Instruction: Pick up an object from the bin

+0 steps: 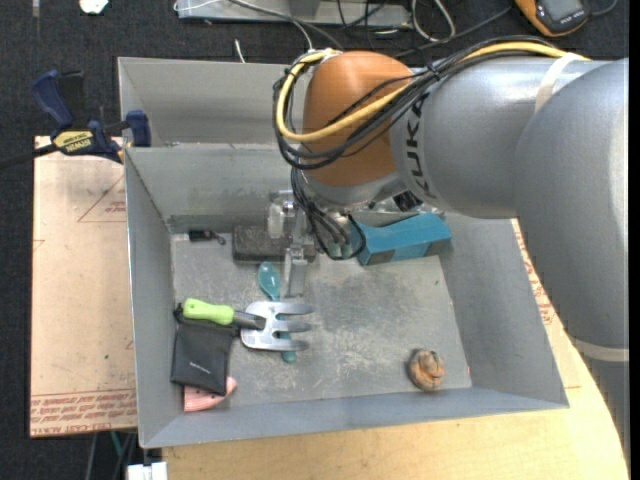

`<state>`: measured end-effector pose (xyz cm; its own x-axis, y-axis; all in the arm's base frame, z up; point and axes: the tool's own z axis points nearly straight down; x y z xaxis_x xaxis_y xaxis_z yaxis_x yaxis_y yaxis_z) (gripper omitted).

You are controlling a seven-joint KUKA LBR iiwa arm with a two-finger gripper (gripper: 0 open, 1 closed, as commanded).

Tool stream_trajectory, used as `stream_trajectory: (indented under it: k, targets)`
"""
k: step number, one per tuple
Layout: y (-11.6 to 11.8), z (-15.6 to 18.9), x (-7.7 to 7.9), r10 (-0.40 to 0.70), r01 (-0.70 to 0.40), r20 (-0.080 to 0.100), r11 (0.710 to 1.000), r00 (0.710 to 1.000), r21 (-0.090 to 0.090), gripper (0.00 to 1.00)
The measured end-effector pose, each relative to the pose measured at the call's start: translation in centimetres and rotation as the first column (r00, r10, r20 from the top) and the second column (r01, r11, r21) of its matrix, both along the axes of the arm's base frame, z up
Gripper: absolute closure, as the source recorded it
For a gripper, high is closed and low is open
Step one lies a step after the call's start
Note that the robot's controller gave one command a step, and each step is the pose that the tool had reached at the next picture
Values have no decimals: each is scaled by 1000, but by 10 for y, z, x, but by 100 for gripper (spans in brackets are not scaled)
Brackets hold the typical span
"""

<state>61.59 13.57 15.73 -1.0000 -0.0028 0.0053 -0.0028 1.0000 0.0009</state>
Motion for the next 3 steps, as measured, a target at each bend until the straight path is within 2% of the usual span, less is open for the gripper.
stream_trajectory:
  k: [1, 2, 3]
  targets:
    - [-1, 5, 1, -3, 3, 7, 1000, 1000, 1, 0]
    - [44, -63, -34, 2, -2, 9, 1000, 1000, 3, 0]
    - [28, -83, -101, 208, -208, 13, 978, 978, 0, 0]
